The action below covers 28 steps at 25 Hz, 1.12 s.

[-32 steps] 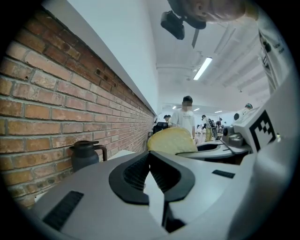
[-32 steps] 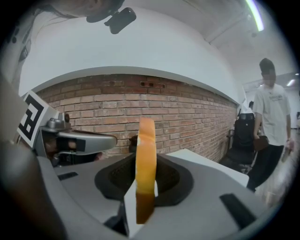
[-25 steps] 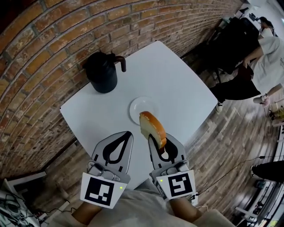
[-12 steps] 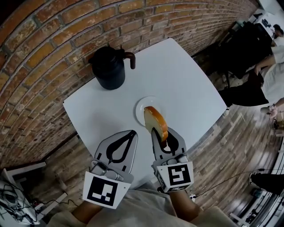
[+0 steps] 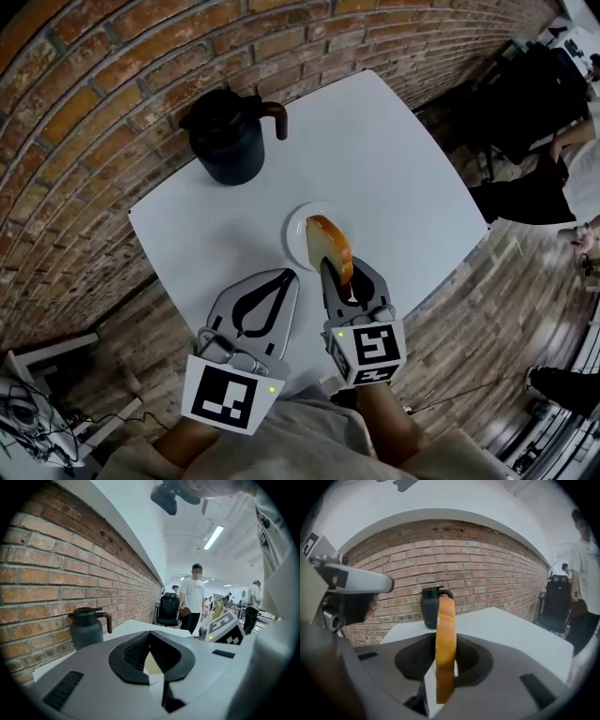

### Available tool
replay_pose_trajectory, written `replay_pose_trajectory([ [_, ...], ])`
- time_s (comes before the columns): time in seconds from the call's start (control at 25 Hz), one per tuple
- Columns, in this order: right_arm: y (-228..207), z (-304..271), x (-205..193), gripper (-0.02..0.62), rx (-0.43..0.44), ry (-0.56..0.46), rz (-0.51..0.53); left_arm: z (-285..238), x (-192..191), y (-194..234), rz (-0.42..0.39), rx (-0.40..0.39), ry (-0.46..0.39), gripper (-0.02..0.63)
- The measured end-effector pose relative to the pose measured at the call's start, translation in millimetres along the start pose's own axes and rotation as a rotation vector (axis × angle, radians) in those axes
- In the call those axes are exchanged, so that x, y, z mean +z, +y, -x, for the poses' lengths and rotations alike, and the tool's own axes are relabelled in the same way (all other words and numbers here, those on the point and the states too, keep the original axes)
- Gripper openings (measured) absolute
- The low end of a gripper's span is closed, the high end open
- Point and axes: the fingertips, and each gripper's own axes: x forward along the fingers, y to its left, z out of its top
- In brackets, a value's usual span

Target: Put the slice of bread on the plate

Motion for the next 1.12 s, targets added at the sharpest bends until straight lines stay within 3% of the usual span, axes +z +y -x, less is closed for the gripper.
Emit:
replay_pose_trajectory([
  [0.24,-5.3,-13.8,-9.1,0.097,0.011,0.028,-0.004,-22.0,-23.4,4.5,0.035,0.002,0.046,0.011],
  [0.48,-5.4,-25.5,-20.3,0.097,0.033,0.055,-0.021,-30.9,-32.5,7.1,-0.013,0.011,0.066,0.011],
  [0.92,-10.3,-50.8,-36.5,0.097,0.135,0.102,-0.203,-38.8,-37.2,10.3,0.008,0.012,0.077,0.011],
  [1.12,-19.9,-67.4,-43.7,0.103,0.231,0.126,-0.373,-40.6,-40.3,13.7,0.007,0.02,0.088,0.011],
])
